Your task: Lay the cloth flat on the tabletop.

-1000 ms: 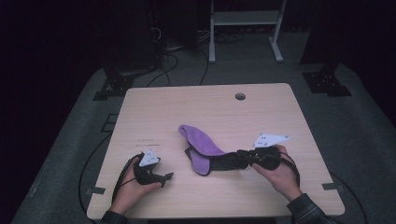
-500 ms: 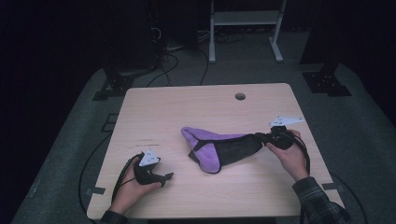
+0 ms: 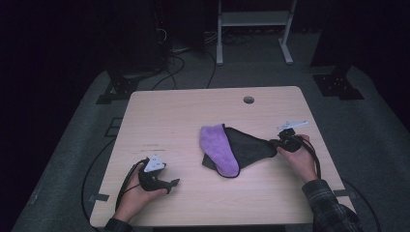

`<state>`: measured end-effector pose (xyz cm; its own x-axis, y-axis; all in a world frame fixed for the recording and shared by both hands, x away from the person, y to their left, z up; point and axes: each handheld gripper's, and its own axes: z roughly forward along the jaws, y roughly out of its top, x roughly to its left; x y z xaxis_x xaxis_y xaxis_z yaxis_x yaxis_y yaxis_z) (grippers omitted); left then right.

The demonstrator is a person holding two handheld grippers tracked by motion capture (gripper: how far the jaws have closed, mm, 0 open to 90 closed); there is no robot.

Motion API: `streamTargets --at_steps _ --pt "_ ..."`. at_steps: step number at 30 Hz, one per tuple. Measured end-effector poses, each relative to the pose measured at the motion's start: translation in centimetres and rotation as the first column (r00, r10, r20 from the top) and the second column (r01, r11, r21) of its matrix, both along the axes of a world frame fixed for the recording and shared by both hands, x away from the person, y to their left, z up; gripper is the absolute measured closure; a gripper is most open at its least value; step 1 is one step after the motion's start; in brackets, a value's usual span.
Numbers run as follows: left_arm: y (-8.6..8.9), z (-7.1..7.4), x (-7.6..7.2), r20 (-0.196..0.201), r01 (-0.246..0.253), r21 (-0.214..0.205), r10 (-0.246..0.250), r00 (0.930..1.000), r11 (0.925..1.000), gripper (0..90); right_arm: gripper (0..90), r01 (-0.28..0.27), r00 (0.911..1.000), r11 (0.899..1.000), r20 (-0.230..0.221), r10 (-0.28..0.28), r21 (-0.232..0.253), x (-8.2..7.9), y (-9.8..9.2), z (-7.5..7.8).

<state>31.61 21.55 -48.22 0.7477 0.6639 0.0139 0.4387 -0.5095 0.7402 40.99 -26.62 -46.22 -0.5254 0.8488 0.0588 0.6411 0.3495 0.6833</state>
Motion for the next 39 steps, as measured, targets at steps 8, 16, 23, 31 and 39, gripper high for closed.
streamTargets --at_steps 8,16,23,31,39 --pt "-0.3 0.6 0.2 -0.048 -0.026 -0.06 0.023 0.9986 0.9978 26.9 59.6 0.03 0.9968 0.999 0.073 -0.032 0.026 -0.5 -0.9 0.8" --pt "-4.7 3.2 0.5 0.019 0.084 -0.128 -0.082 0.9965 0.9882 32.6 56.5 -0.001 0.9966 1.0 0.082 -0.002 0.03 -1.8 -0.8 1.2" --pt "-9.8 4.3 0.9 0.063 0.184 -0.128 -0.177 0.9822 0.9745 37.9 55.4 -0.07 0.995 0.996 0.075 0.066 0.06 -3.4 0.2 1.5" --pt "-14.4 3.5 2.4 0.069 0.233 -0.081 -0.228 0.9712 0.9691 38.3 51.7 -0.191 0.981 0.979 0.047 0.188 0.067 -4.7 2.8 0.8" --pt "-15.9 2.0 3.4 0.048 0.218 0.032 -0.219 0.9744 0.9754 66.3 49.9 -0.289 0.9567 0.957 0.045 0.288 0.033 -5.2 5.2 -0.2"
